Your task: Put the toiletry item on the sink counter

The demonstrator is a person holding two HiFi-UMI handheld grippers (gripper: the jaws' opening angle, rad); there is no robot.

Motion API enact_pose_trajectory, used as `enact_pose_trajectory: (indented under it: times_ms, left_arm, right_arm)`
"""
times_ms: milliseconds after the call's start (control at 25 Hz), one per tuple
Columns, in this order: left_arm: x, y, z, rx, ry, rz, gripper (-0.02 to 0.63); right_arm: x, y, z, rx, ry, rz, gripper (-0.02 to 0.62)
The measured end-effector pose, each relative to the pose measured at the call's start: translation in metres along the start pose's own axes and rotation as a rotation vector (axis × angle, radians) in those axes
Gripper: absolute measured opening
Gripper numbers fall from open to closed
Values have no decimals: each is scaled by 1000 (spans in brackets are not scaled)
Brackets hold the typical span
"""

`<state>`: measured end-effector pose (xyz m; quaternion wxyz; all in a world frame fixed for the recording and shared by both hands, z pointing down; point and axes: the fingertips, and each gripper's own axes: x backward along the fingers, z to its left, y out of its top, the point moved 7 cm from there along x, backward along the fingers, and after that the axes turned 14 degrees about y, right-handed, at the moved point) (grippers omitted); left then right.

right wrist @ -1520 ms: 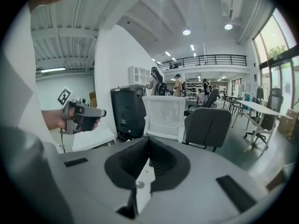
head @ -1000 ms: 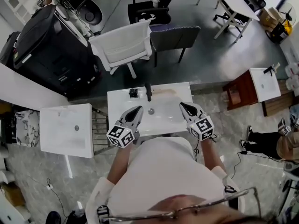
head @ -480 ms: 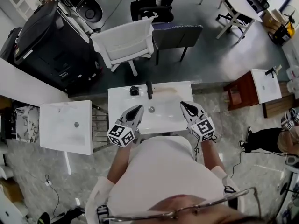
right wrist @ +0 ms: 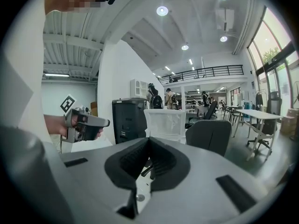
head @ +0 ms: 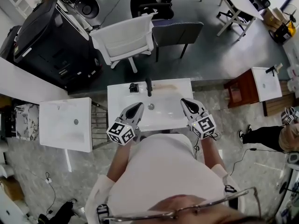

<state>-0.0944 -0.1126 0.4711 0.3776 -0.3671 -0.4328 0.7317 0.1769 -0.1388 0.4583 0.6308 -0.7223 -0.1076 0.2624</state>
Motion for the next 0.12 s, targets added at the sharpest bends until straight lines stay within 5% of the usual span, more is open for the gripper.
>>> enact_pose_trajectory:
  times_ms: [120]
  left_arm:
    - [-3,2,2,-7,-4,-4,3]
  right_arm:
    - [-2,1,-3,1,-4,-3,5]
